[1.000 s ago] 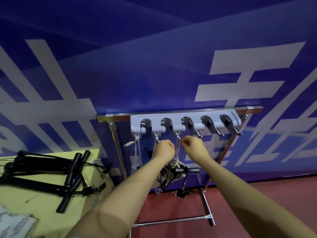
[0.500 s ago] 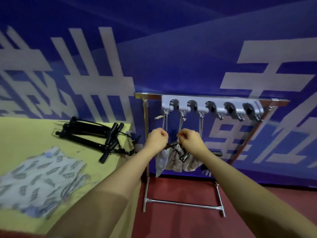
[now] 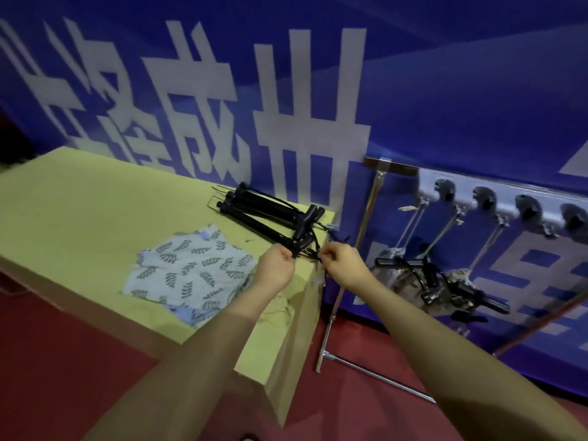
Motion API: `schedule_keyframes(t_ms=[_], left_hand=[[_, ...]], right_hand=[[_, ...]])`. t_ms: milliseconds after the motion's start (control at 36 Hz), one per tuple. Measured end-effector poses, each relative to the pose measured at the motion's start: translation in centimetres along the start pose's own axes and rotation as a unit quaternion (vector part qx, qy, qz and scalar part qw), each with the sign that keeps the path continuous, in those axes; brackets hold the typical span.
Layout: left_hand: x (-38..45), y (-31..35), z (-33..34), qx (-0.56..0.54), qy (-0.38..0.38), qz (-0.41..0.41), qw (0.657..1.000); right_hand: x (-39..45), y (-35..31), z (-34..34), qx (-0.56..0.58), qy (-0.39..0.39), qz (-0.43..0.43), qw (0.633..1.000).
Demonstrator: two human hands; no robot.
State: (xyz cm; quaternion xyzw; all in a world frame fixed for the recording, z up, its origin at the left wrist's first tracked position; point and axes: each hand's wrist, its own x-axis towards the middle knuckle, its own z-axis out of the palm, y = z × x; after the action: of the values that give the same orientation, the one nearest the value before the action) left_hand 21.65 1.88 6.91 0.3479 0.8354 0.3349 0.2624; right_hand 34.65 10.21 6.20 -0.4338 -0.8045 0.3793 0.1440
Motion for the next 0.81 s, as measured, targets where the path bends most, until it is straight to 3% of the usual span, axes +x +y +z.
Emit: schedule_keyframes(t_ms=[194, 417, 611, 806], left_hand=[[4.2, -6.3, -4.7, -0.003, -0.028, -0.03, 0.999], [10.6, -11.9, -6.9, 0.03, -0.097, -0.02, 0.995], [13.2, -14.8, -5.9, 0.161, -0.179, -0.003, 0.971], [14.6, -16.0, -5.4, 0.219, -0.222, 0.036, 0.95]], right_hand=[[4.8, -2.8, 6.4, -0.002, -0.052, -0.006, 0.999], [9.8, -2.6, 13.8, -0.04, -0.104, 0.069, 0.991], [11.9, -1.3, 18.1, -0.118, -0.14, 0.046, 0.982], [13.4, -0.9, 19.9, -0.09, -0.056, 0.009, 0.994]])
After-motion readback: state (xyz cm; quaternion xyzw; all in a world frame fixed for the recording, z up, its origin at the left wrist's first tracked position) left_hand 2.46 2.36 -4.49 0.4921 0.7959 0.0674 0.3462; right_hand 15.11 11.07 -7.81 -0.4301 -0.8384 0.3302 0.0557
